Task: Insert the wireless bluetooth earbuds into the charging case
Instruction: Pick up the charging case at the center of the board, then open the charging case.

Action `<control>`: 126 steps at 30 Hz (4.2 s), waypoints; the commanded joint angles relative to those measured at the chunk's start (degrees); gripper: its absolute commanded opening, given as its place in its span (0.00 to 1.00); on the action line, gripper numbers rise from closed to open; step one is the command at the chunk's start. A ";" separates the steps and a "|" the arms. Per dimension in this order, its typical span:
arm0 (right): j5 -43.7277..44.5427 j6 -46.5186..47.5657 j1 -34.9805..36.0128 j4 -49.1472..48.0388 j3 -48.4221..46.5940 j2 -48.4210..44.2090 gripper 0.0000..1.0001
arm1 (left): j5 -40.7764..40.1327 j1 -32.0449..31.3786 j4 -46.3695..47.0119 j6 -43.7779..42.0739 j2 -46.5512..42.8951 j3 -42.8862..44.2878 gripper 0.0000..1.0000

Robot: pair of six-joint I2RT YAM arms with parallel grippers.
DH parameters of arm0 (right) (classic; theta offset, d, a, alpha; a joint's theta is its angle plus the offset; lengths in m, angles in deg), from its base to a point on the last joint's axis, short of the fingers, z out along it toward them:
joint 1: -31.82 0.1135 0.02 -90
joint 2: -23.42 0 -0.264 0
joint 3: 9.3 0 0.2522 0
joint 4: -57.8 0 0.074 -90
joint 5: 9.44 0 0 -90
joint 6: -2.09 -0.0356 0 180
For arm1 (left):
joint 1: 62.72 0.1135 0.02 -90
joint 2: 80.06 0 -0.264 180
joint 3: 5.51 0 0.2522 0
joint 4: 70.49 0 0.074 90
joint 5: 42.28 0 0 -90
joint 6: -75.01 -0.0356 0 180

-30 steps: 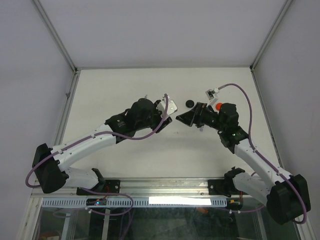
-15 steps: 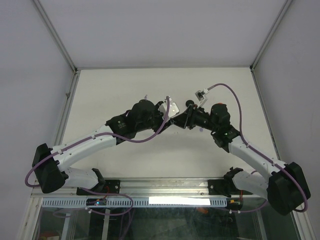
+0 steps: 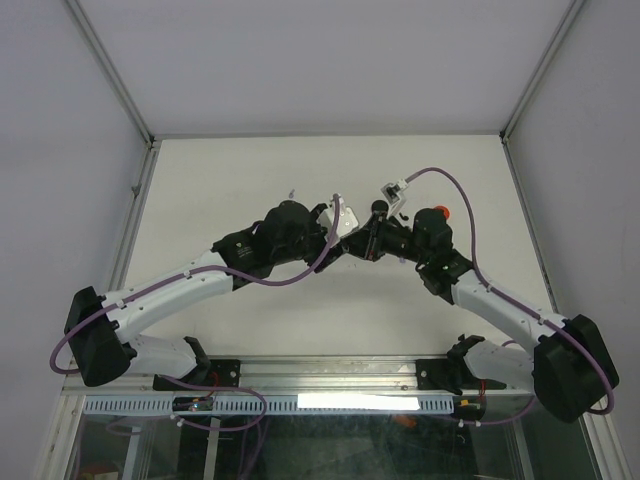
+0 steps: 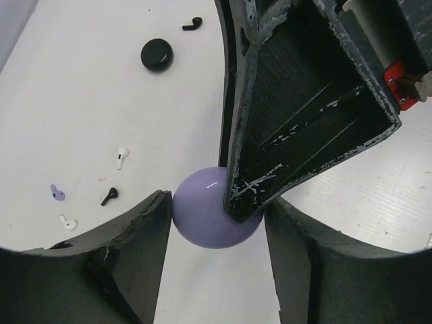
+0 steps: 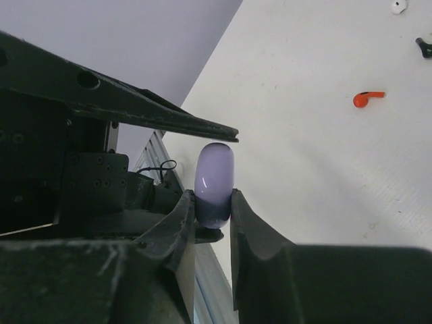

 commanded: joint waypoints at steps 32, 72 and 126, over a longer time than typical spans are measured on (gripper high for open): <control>-23.94 12.15 -5.03 -5.50 -3.43 -4.00 0.00 | 43.78 18.84 25.20 37.66 -8.17 -12.23 0.56; -19.08 22.17 -3.05 -32.03 9.35 -5.41 0.69 | 31.46 13.08 24.16 32.12 -13.45 -13.22 0.00; -24.25 14.95 -1.92 -39.28 7.38 0.79 0.00 | 23.40 9.39 20.73 28.93 -15.35 -14.08 0.65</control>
